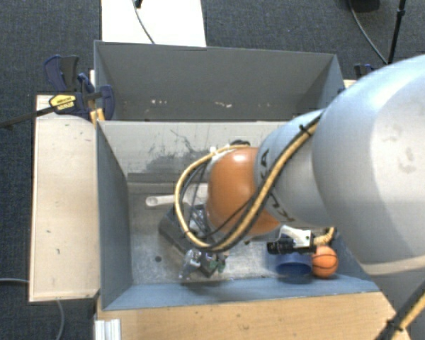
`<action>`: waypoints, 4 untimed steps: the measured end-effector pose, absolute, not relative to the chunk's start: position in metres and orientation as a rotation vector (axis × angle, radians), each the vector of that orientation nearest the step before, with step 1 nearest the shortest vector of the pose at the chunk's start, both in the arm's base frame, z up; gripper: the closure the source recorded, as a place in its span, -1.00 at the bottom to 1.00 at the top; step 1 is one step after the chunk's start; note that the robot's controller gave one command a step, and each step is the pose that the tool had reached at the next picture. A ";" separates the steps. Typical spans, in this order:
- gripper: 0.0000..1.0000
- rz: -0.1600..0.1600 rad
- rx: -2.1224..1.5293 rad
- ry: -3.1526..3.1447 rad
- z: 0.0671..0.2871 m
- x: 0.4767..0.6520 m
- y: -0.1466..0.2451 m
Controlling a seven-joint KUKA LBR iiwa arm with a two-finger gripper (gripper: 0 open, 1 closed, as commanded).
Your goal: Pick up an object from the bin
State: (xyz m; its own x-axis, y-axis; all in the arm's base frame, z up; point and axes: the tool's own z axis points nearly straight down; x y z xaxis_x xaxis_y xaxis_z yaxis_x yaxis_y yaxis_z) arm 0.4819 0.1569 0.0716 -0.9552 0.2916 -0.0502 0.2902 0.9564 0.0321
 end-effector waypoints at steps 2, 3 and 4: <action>1.00 0.015 0.466 3.084 0.076 0.488 0.158; 1.00 0.015 0.466 3.084 0.076 0.488 0.158; 1.00 0.007 0.468 3.096 0.079 0.486 0.158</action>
Offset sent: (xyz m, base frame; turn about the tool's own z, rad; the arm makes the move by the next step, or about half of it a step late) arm 0.0000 0.0000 0.0000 -0.0008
